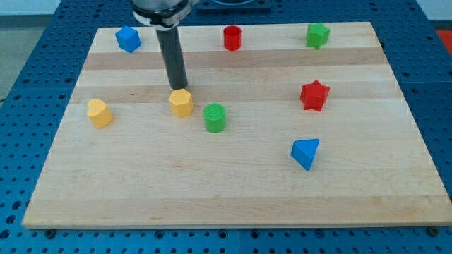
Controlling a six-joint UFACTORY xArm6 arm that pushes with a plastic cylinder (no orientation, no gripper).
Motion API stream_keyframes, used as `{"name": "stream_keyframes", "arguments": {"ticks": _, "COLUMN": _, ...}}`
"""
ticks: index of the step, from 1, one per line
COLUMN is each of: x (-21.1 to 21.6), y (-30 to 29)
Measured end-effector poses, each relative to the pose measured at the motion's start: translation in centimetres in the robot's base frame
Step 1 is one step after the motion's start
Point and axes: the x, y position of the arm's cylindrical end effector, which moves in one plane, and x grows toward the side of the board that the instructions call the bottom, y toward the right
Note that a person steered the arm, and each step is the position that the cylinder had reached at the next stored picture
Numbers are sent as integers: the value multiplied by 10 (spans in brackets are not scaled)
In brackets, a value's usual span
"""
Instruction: Move the green circle towards bottom left
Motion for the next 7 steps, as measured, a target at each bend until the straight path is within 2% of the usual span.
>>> {"name": "stream_keyframes", "arguments": {"ticks": 1, "x": 15, "y": 43}}
{"name": "stream_keyframes", "arguments": {"ticks": 2, "x": 52, "y": 74}}
{"name": "stream_keyframes", "arguments": {"ticks": 3, "x": 101, "y": 50}}
{"name": "stream_keyframes", "arguments": {"ticks": 5, "x": 119, "y": 61}}
{"name": "stream_keyframes", "arguments": {"ticks": 6, "x": 135, "y": 15}}
{"name": "stream_keyframes", "arguments": {"ticks": 7, "x": 160, "y": 28}}
